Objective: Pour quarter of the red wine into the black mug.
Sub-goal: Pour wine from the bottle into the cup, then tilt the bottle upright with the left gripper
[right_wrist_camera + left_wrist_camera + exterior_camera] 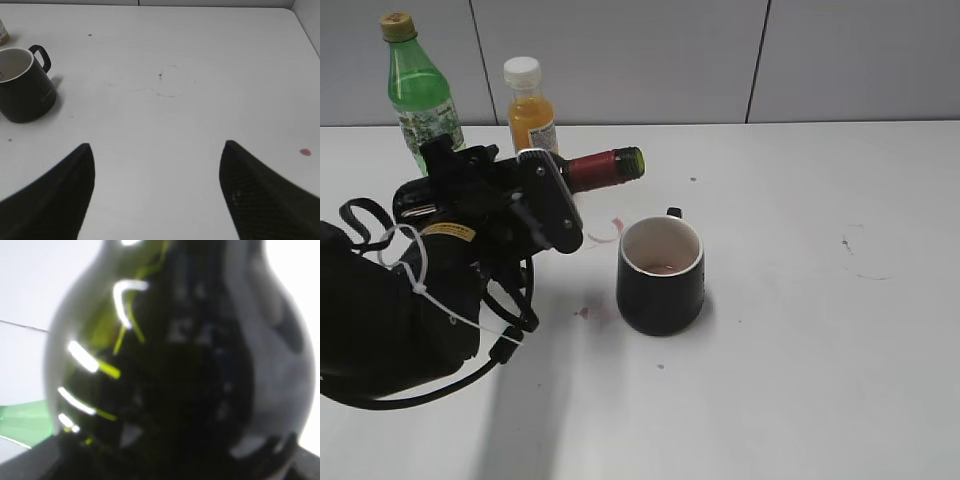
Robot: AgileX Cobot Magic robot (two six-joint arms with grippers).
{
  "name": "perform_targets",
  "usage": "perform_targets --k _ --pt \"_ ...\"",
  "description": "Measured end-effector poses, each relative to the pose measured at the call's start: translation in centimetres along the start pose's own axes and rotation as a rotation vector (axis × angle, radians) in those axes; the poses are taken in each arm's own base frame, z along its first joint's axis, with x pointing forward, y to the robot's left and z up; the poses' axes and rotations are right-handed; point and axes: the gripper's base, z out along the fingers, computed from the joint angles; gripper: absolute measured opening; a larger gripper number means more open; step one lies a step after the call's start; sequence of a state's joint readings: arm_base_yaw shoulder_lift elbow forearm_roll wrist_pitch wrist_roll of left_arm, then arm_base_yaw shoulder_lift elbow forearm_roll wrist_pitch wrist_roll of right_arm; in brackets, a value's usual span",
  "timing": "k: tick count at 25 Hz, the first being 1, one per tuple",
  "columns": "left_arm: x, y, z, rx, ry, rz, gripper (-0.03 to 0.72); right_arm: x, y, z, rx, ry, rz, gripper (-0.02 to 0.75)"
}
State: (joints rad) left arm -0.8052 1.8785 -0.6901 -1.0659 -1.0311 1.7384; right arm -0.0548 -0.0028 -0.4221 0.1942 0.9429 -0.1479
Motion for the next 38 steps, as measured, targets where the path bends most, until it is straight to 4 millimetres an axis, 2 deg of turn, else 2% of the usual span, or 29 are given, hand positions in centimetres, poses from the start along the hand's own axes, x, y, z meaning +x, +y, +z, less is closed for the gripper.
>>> perform_targets --k 8,25,38 --pt "0.3 -1.5 0.7 -0.016 0.009 0.129 0.536 0.0 0.0 0.0 0.000 0.000 0.001 0.591" --pt "0.1 -1.1 0.9 -0.053 -0.012 0.324 0.536 0.0 0.0 0.0 0.000 0.000 0.000 0.591" --pt "-0.3 -0.8 1.2 -0.070 -0.011 0.344 0.536 0.0 0.0 0.0 0.000 0.000 0.000 0.590"
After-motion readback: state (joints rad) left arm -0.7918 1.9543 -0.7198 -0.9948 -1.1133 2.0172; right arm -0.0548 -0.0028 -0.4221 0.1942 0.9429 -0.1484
